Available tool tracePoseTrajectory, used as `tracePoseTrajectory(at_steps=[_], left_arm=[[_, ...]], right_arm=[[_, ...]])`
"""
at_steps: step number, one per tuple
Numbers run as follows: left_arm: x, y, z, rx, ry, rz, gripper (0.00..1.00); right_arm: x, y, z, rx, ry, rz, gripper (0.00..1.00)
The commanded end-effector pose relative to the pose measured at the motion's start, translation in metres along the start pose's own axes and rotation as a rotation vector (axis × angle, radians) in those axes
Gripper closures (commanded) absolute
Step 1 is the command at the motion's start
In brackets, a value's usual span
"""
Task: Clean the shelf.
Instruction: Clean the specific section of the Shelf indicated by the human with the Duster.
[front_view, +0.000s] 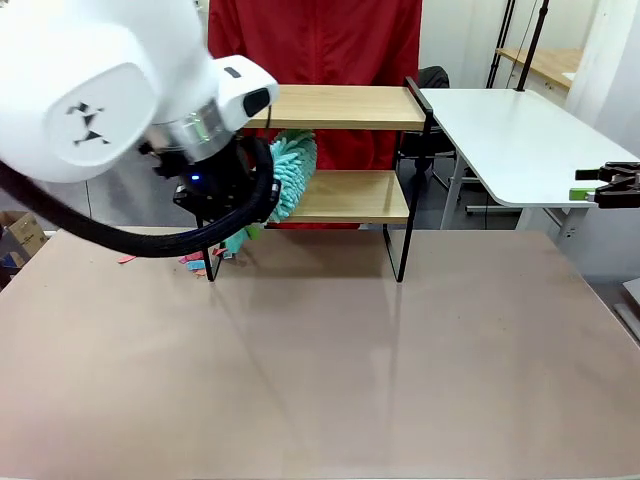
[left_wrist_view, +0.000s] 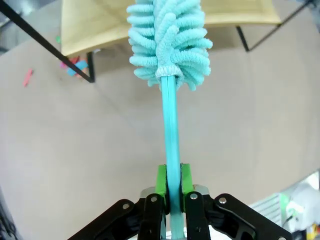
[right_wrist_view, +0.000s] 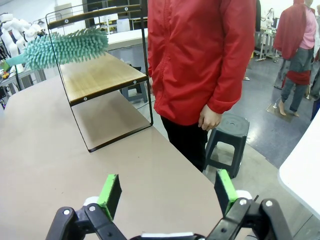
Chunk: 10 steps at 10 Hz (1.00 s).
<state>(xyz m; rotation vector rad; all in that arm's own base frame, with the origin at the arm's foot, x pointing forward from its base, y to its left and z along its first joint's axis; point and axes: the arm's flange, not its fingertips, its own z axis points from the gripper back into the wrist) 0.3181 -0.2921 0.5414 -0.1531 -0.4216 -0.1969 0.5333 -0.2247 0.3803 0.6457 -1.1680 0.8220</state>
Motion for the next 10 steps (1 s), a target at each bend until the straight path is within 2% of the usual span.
tracePoseTrajectory(at_steps=[1, 6, 9, 10], left_arm=[[-0.014, 0.036, 0.015, -0.082, 0.008, -0.114, 0.87], [-0.019, 0.085, 0.016, -0.367, 0.113, -0.459, 0.87], [-0.019, 0.099, 0.036, -0.409, 0.132, -0.557, 0.87], [-0.016, 0.103, 0.047, -0.420, 0.160, -0.549, 0.87]], right_arm=[[0.002, 0.002, -0.001, 0.002, -0.004, 0.003, 0.00], [0.002, 0.002, -0.001, 0.002, -0.004, 0.003, 0.00], [0.002, 0.002, -0.001, 0.002, -0.004, 0.003, 0.00], [0.002, 0.002, -0.001, 0.002, -0.004, 0.003, 0.00]])
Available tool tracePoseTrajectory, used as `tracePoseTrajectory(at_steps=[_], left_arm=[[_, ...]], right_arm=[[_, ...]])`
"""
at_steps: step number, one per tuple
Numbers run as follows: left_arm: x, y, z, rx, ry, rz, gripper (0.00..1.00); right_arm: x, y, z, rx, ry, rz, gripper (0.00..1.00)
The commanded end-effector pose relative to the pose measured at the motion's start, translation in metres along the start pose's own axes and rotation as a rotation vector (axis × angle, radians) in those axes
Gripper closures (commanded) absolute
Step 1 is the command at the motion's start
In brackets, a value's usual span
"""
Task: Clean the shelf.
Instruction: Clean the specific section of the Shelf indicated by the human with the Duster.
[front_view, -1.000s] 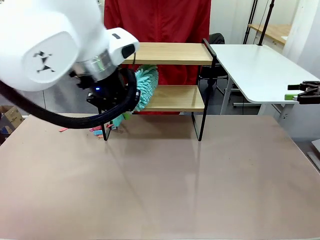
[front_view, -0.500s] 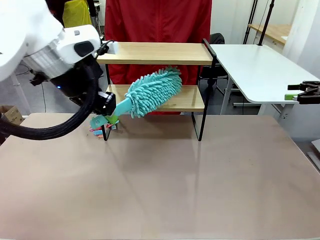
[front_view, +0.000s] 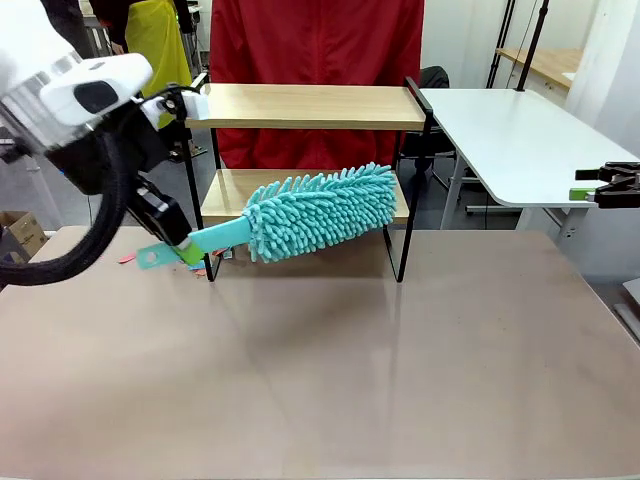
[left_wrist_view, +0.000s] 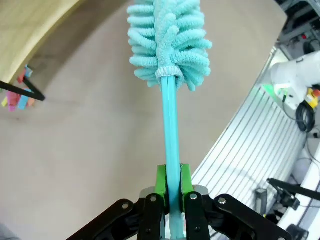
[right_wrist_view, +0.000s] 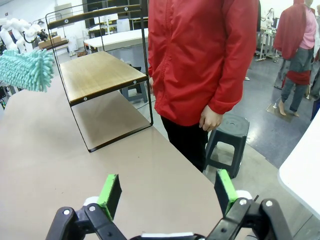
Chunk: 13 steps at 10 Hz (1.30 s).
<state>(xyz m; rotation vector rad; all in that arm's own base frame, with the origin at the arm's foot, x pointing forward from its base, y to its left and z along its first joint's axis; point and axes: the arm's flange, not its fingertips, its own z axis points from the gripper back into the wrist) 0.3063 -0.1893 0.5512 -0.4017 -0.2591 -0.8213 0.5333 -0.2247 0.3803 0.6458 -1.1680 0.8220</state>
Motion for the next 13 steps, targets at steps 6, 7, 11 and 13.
tracePoseTrajectory(at_steps=[6, 7, 11, 13], left_arm=[[-0.010, -0.002, 0.103, 0.144, 0.377, -0.132, 0.87], [-0.006, -0.002, 0.114, 0.191, 0.466, -0.180, 0.87], [-0.006, 0.012, 0.109, 0.249, 0.738, -0.234, 0.87], [-0.020, 0.022, 0.100, 0.222, 0.762, -0.201, 0.87]], right_arm=[[0.002, 0.002, -0.001, 0.002, -0.004, 0.003, 0.00], [0.002, 0.002, -0.001, 0.002, -0.004, 0.003, 0.00], [0.002, 0.002, -0.001, 0.002, -0.004, 0.003, 0.00], [0.002, 0.002, -0.001, 0.002, -0.004, 0.003, 0.00]])
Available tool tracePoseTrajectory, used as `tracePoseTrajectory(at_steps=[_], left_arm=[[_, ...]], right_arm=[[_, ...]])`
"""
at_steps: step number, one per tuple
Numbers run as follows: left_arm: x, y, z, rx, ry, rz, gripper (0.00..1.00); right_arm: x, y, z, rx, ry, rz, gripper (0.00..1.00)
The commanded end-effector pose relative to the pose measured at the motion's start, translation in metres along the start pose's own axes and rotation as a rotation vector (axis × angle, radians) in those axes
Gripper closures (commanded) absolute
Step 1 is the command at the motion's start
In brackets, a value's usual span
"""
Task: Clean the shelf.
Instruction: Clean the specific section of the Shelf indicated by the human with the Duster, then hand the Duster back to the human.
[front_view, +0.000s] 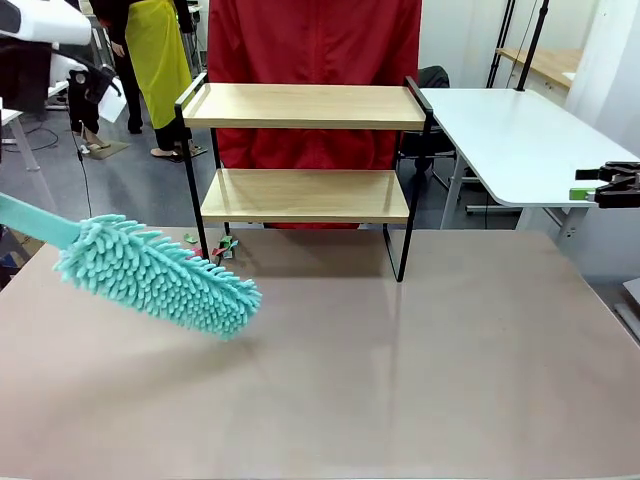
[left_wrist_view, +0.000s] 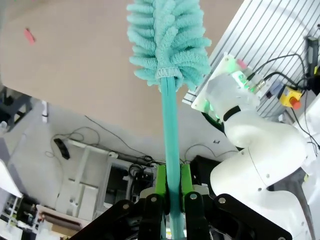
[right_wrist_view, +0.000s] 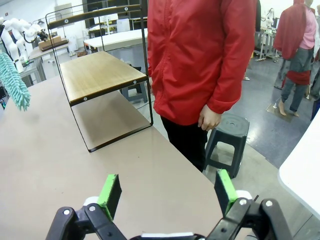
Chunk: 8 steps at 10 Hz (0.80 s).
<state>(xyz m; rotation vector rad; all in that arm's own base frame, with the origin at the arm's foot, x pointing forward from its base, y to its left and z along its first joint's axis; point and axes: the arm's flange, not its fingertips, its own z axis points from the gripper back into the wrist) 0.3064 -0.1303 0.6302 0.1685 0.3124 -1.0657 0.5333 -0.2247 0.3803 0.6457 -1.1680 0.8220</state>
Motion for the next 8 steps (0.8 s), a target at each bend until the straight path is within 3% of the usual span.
tracePoseTrajectory(at_steps=[1, 8], left_arm=[[-0.008, 0.004, -0.013, -0.003, 0.006, 0.007, 0.87], [0.000, 0.000, 0.000, 0.000, 0.000, 0.000, 0.87]], right_arm=[[0.003, 0.002, -0.001, 0.002, -0.004, 0.003, 0.00], [0.003, 0.002, -0.001, 0.002, -0.004, 0.003, 0.00]])
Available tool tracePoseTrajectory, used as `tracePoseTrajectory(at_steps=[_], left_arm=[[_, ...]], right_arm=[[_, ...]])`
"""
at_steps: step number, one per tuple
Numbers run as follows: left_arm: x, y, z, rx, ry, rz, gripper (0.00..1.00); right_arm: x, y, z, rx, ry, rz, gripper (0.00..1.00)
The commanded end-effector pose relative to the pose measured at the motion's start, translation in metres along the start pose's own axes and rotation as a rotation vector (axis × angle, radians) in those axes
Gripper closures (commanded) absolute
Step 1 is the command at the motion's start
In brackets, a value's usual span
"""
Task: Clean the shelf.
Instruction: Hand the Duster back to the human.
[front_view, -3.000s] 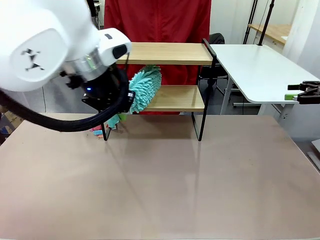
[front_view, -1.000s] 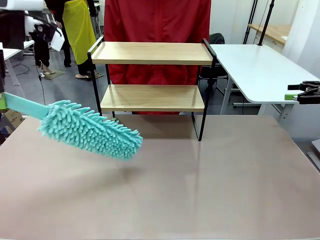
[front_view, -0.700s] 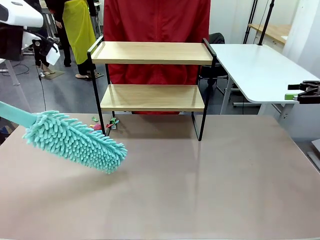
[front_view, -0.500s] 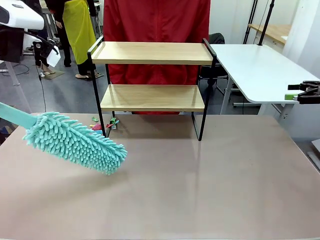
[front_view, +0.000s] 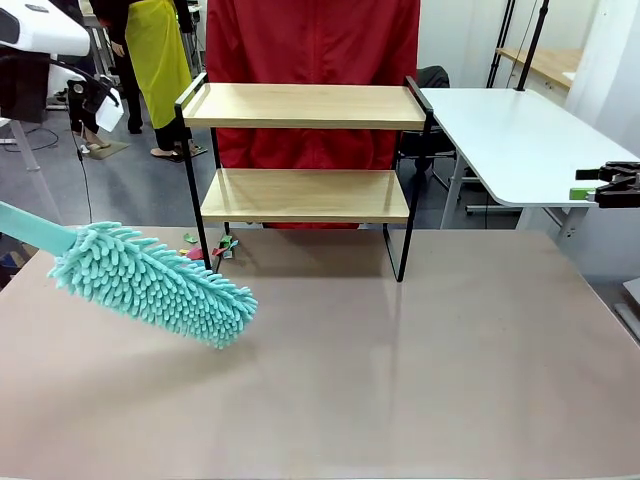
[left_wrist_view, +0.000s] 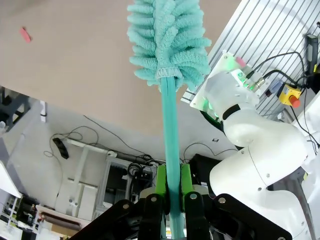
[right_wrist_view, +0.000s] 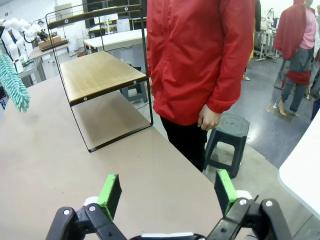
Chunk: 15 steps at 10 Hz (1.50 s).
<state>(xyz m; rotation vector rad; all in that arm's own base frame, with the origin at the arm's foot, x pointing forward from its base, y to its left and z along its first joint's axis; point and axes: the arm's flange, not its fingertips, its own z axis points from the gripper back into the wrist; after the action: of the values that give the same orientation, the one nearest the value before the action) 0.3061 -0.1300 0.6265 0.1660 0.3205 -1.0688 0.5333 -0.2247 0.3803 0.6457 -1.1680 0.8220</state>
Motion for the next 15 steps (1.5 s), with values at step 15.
tracePoseTrajectory(at_steps=[15], left_arm=[[0.011, -0.001, -0.108, -0.219, -0.712, -0.123, 0.87]], right_arm=[[0.134, 0.152, -0.045, 0.538, -0.206, -0.165, 0.00]])
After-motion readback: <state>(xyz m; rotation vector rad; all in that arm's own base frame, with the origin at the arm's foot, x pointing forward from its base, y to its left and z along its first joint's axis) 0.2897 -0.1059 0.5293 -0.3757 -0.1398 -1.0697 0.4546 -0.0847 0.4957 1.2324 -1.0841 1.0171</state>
